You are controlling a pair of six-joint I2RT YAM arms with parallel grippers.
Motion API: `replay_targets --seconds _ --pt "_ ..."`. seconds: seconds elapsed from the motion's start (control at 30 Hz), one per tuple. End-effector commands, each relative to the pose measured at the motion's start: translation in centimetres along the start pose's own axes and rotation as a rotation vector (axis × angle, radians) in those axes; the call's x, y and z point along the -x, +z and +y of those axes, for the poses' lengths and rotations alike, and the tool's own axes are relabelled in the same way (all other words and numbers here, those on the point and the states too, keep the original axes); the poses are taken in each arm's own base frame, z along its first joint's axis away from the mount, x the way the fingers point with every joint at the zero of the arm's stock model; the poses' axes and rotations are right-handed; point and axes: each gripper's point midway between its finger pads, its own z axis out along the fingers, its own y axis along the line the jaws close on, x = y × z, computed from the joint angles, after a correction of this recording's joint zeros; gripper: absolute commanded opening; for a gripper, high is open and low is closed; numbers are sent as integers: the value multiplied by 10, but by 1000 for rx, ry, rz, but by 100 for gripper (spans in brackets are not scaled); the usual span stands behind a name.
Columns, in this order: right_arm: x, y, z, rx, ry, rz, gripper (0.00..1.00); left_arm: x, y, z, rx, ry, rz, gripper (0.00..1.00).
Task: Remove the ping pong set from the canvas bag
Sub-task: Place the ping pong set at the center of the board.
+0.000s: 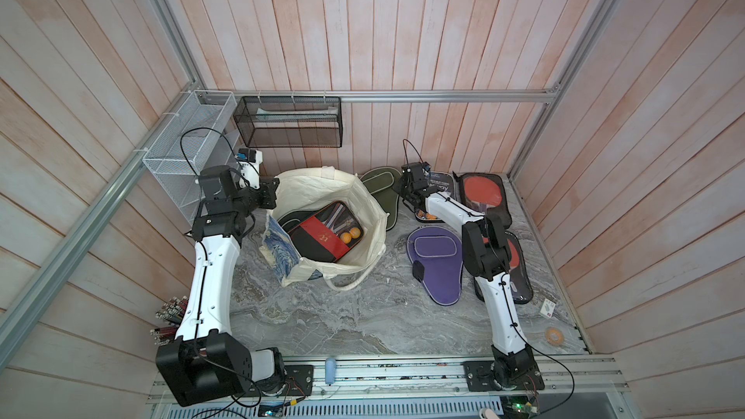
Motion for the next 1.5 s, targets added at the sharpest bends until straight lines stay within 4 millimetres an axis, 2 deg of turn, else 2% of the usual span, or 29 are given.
replay_targets --seconds 0.0,0.33,0.53,0.9,0.93,1.17,1.47 --pt "4 3 2 -23 14 -35 0 29 -7 -12 -50 69 -113 0" --pt "8 15 -24 -91 10 -44 0 30 -3 -12 -58 64 -108 0" --pt "11 19 -33 -106 -2 -43 0 29 0 -13 -64 63 -104 0" --pt "5 27 -28 -82 -38 -10 0 29 1 -14 -67 66 -102 0" --pt "22 29 -42 -101 -18 -26 0 29 1 -14 -66 66 -103 0" --pt "23 31 -53 -114 -13 -15 0 28 4 -13 -68 63 -98 0" --pt "23 32 -50 -92 -16 -2 0 29 5 -14 -70 64 -101 0"
